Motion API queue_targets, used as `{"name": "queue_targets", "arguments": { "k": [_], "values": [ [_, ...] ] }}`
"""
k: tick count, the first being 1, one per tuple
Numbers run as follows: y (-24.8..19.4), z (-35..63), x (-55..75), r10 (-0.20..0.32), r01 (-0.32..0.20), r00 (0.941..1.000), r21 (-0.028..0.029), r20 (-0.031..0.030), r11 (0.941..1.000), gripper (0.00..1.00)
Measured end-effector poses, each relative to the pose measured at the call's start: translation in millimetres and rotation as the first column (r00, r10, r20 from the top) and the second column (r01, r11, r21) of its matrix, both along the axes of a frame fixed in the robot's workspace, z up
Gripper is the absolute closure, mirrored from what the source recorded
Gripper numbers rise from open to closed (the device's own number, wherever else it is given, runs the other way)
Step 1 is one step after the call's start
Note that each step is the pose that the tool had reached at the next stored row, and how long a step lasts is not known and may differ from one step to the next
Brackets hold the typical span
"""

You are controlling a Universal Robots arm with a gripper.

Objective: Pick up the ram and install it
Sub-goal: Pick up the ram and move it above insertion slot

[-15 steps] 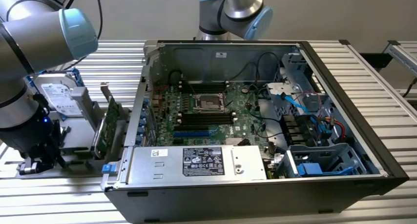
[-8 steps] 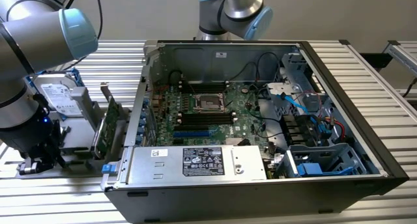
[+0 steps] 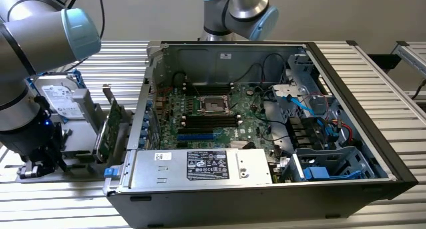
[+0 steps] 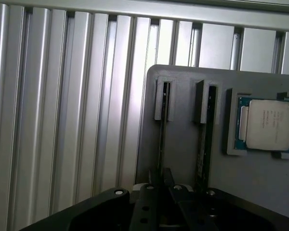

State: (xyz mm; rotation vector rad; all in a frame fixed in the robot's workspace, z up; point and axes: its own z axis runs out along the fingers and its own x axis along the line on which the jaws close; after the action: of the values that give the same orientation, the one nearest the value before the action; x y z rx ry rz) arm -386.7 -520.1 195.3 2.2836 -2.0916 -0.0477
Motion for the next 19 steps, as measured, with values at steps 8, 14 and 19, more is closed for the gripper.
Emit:
{"name": "queue_targets", "arguments": {
  "k": [8,14,19],
  "values": [
    [0.0,9.9,0.6,-0.006,0.006,1.0000,0.0000,-0.0071,1.0000,0.86],
    [0.0,23.1,0.7,-0.006,0.006,0.9999,0.0000,-0.0105,1.0000,0.86],
    [0.0,37.4,1.3,-0.006,0.006,0.9999,0.0000,-0.0150,1.0000,0.86]
  ]
}}
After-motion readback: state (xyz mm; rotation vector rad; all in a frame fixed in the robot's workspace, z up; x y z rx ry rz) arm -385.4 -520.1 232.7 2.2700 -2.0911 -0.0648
